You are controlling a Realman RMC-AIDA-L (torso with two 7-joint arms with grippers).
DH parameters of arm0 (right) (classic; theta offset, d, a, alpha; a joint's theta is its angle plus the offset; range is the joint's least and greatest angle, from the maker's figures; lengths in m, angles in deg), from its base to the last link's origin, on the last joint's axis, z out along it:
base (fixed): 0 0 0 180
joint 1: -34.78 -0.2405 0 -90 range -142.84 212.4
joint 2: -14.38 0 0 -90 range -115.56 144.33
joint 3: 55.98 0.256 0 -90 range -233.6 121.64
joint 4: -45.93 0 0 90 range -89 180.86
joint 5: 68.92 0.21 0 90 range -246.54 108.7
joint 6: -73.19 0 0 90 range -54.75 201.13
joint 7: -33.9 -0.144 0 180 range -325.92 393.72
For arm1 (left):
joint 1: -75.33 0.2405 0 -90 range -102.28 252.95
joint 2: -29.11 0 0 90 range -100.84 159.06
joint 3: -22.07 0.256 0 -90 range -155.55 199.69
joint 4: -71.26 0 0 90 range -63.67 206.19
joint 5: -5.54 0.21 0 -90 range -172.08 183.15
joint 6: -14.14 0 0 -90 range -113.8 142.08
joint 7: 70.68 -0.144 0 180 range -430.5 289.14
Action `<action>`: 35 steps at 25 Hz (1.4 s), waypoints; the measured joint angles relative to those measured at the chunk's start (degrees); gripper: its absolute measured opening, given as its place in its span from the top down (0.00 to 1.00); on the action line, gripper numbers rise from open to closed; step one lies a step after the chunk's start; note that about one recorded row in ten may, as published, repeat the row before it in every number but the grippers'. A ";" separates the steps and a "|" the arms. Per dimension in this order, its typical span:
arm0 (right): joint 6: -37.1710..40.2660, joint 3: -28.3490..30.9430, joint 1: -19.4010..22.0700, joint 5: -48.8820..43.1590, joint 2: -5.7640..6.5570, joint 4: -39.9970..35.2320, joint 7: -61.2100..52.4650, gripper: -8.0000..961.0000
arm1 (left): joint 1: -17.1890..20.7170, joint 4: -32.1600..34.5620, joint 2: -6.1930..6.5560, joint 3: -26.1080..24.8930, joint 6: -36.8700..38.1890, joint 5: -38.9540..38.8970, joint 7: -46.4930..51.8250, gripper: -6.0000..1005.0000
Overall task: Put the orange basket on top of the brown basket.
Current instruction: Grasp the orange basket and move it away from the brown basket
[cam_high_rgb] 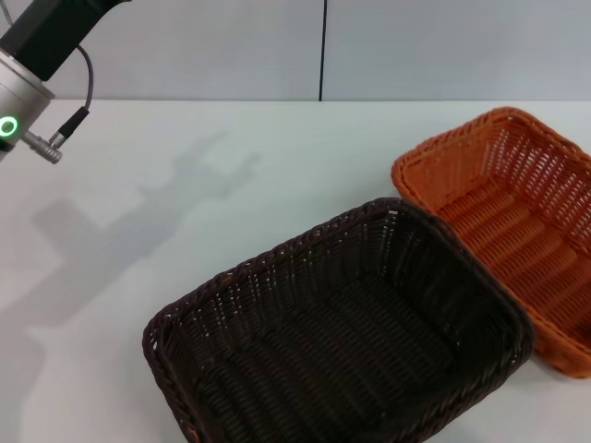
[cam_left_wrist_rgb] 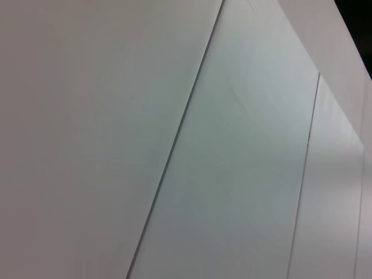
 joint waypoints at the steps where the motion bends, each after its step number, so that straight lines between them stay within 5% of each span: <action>1: 0.01 -0.47 -0.04 -0.26 -0.03 0.34 0.21 0.33 | 0.10 0.09 0.00 0.13 0.01 -0.22 0.00 0.17; 14: 9.01 -3.34 -0.91 -4.52 -0.51 1.71 1.50 0.34 | -0.32 3.36 0.02 -0.49 0.83 -1.22 -0.31 0.17; 23: 15.03 -5.77 -1.35 -8.01 -3.75 -0.67 3.87 0.34 | -1.85 3.38 0.22 -0.66 2.62 -1.83 -0.34 0.17; 35: 22.31 -8.29 -1.60 -9.10 -6.54 -1.25 4.62 0.34 | -2.74 3.70 0.41 -4.44 3.68 -1.99 -0.39 0.17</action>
